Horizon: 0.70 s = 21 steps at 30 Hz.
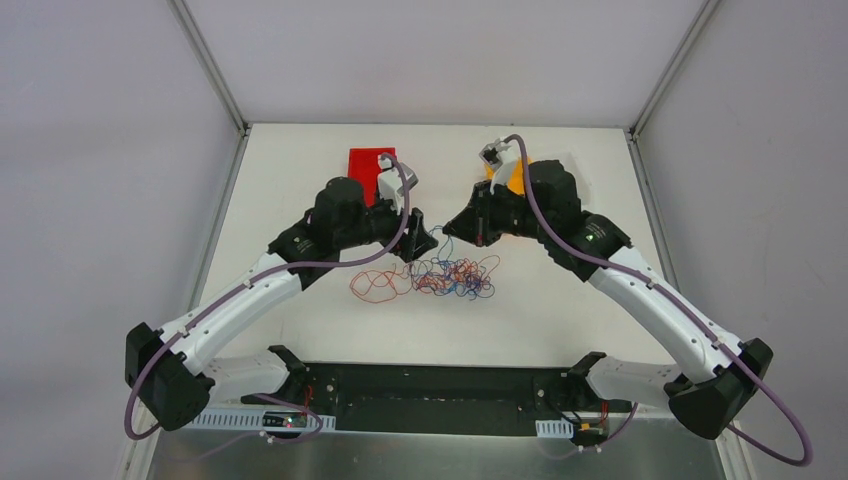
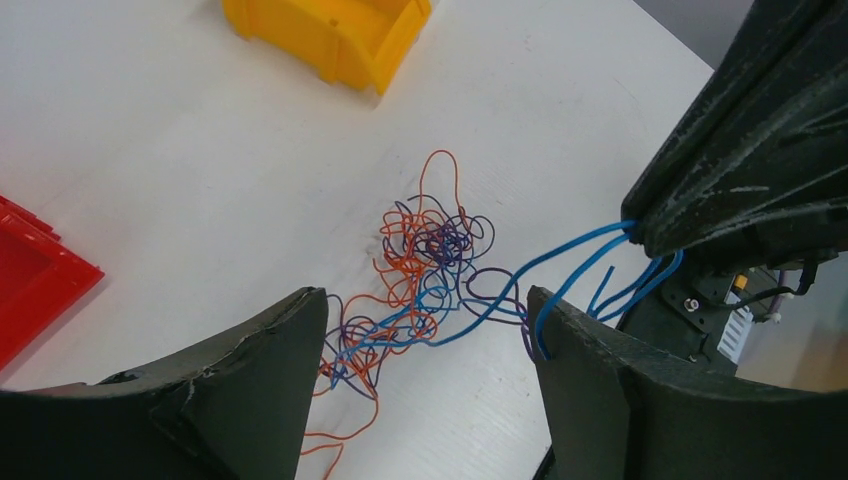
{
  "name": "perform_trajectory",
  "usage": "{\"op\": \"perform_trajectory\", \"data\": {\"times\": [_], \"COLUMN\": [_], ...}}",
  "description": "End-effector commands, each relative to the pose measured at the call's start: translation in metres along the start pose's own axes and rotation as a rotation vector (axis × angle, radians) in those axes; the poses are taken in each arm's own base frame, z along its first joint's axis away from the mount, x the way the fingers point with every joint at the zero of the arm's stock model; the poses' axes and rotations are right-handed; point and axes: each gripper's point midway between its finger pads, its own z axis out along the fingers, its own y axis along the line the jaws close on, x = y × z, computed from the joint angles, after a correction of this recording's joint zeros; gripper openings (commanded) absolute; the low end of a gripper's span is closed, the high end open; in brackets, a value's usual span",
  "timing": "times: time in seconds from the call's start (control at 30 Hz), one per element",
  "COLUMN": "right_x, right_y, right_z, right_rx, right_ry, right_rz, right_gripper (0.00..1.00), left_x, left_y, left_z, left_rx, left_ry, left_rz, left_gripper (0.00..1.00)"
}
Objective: Untangle the cables
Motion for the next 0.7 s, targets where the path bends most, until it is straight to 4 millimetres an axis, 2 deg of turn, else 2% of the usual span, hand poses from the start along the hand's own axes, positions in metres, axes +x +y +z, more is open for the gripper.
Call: {"op": "perform_trajectory", "data": {"times": [0.0,0.17,0.27,0.3,0.37,0.4,0.47,0.5,0.57,0.67], "right_x": [-0.014,-0.008,-0.006,-0.005,0.000,0.002,0.005,0.005,0.010,0.019], "right_y": [0.020,0.014,-0.003,-0.007,-0.010,-0.011,-0.017,-0.023,-0.038,-0.056], "right_z": [-0.009,-0.004,0.002,0.004,0.008,0.009,0.012,0.011,0.010,0.009], "right_rx": [-0.066,-0.041,0.038,0.056,0.063,0.060,0.077,0.100,0.151,0.157], "right_ry": [-0.031,-0.005,0.002,0.007,0.022,0.023,0.010,-0.010,-0.049,-0.120], "right_rz": [-0.023,-0.006,0.025,0.031,0.043,0.050,0.064,0.069,0.089,0.105], "right_gripper": [0.00,0.00,0.00,0.00,0.00,0.08,0.50,0.63,0.79,0.89], "left_x": [-0.034,-0.039,-0.040,-0.040,-0.039,-0.039,-0.041,-0.043,-0.046,-0.053], "left_y": [-0.019,-0.026,-0.031,-0.030,-0.027,-0.023,-0.010,-0.004,0.003,0.006], "left_z": [0.005,0.009,0.010,0.010,0.011,0.011,0.009,0.007,0.001,-0.007], "left_rx": [0.087,0.126,0.154,0.153,0.132,0.107,0.028,-0.010,-0.057,-0.090], "left_ry": [-0.074,-0.079,-0.072,-0.071,-0.072,-0.077,-0.098,-0.110,-0.132,-0.152], "left_rz": [0.032,0.017,0.004,0.001,-0.004,-0.009,-0.022,-0.026,-0.026,-0.026], "left_gripper": [0.70,0.55,0.49,0.43,0.13,0.00,0.00,0.00,0.00,0.00]}}
